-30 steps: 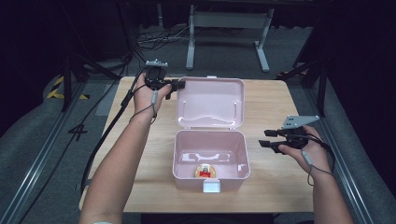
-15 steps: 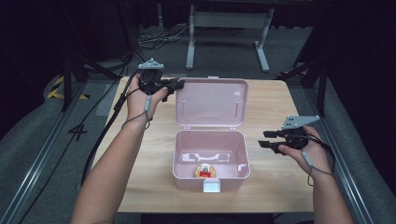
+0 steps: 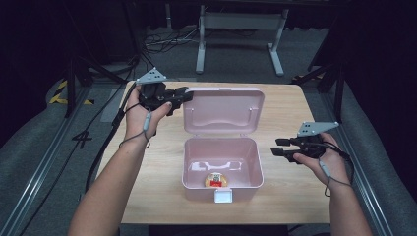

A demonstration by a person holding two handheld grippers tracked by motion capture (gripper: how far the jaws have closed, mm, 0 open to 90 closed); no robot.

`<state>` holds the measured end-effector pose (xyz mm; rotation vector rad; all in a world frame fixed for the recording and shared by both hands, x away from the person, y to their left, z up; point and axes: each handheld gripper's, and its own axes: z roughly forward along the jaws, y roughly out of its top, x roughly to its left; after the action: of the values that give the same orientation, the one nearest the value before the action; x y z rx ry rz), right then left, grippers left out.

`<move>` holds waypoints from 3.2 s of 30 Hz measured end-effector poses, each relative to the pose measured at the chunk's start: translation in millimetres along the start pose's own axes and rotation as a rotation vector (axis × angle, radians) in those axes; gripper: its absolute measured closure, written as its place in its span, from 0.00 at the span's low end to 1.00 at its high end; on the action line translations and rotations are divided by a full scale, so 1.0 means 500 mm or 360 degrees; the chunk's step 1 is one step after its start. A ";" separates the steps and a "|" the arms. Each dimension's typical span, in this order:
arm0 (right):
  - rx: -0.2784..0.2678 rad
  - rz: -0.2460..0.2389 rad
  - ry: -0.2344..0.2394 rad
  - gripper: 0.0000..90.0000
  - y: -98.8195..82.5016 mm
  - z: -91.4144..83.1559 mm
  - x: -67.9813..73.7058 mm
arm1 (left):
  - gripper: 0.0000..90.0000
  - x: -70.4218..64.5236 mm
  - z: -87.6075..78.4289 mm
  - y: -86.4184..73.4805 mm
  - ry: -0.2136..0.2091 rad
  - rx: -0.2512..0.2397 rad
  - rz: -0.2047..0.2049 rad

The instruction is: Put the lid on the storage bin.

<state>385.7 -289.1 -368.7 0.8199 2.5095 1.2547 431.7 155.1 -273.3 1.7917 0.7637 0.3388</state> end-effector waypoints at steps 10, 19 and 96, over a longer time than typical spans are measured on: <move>-0.0018 0.0003 0.0027 0.62 0.007 -0.004 0.010 | 0.72 -0.033 -0.036 -0.024 -0.0087 -0.0055 0.0051; -0.0037 -0.0024 0.0032 0.63 0.018 -0.013 0.026 | 0.69 -0.055 -0.060 -0.050 -0.0108 -0.0036 0.0089; -0.0204 0.0013 0.0437 0.99 0.076 -0.032 0.126 | 0.58 -0.043 -0.126 -0.177 -0.0001 0.0465 0.0125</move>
<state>341.9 -245.9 -325.4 0.6691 2.5960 1.6100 350.3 204.7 -329.8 2.1001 0.7737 0.2894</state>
